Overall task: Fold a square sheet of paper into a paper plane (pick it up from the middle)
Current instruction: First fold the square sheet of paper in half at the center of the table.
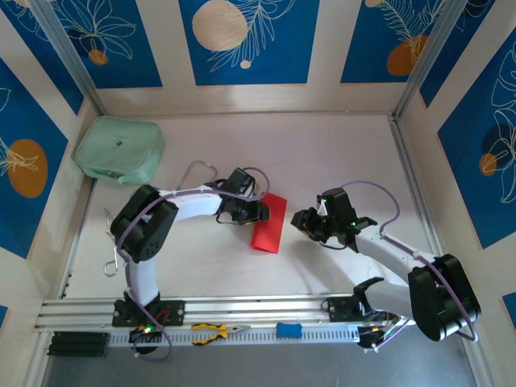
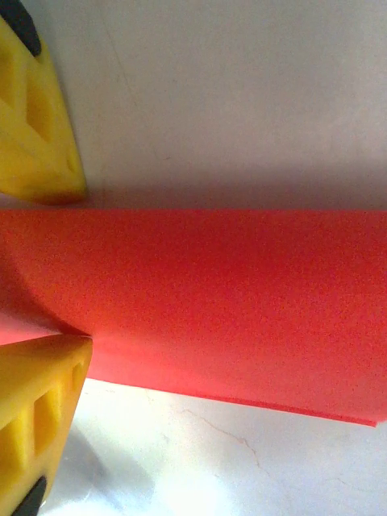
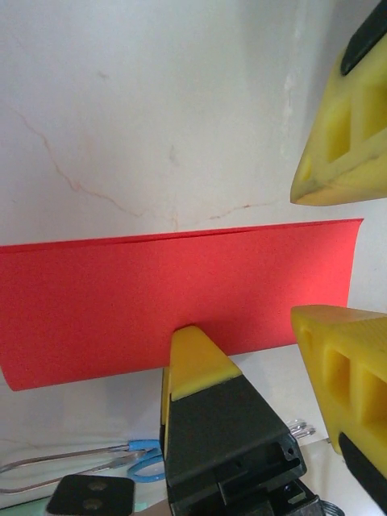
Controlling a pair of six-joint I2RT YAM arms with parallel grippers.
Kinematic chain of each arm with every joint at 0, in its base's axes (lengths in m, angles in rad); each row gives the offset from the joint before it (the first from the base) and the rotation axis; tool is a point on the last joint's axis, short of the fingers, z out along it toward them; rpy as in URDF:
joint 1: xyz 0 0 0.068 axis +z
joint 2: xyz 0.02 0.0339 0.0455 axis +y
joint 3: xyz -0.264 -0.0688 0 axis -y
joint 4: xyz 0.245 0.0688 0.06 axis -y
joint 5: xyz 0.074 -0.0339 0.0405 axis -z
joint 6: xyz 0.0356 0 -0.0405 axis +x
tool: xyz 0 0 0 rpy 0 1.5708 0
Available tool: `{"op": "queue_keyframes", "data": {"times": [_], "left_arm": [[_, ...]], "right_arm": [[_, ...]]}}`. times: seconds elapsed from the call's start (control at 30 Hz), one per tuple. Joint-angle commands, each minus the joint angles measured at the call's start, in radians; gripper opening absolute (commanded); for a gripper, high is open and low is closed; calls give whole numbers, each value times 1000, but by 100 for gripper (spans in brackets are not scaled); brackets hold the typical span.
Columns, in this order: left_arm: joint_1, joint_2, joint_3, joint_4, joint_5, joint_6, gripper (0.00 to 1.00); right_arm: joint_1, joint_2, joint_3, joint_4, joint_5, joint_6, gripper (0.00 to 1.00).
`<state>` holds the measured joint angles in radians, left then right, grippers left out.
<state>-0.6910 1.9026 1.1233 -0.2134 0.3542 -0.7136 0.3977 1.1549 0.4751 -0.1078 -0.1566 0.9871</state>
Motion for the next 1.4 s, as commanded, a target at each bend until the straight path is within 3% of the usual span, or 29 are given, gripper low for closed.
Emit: {"op": "queue_keyframes", "data": {"times": [0.0, 0.33, 0.93, 1.1, 1.23, 1.37], "left_arm": [[3, 67, 12, -55, -46, 41, 52], [5, 111, 43, -136, -105, 75, 52], [5, 150, 54, -156, -101, 72, 52], [5, 151, 54, -158, -101, 72, 52], [4, 151, 53, -153, -97, 72, 52], [4, 157, 54, -154, -99, 75, 52]], "right_arm": [[-13, -19, -15, -37, 0, 7, 39], [-17, -15, -15, -34, -15, 1, 39], [-14, 32, -6, 7, -66, -10, 34], [-9, 53, -4, 33, -87, -10, 27], [15, 105, 9, 99, -94, 0, 14], [66, 185, 68, 101, -17, -12, 7]]}}
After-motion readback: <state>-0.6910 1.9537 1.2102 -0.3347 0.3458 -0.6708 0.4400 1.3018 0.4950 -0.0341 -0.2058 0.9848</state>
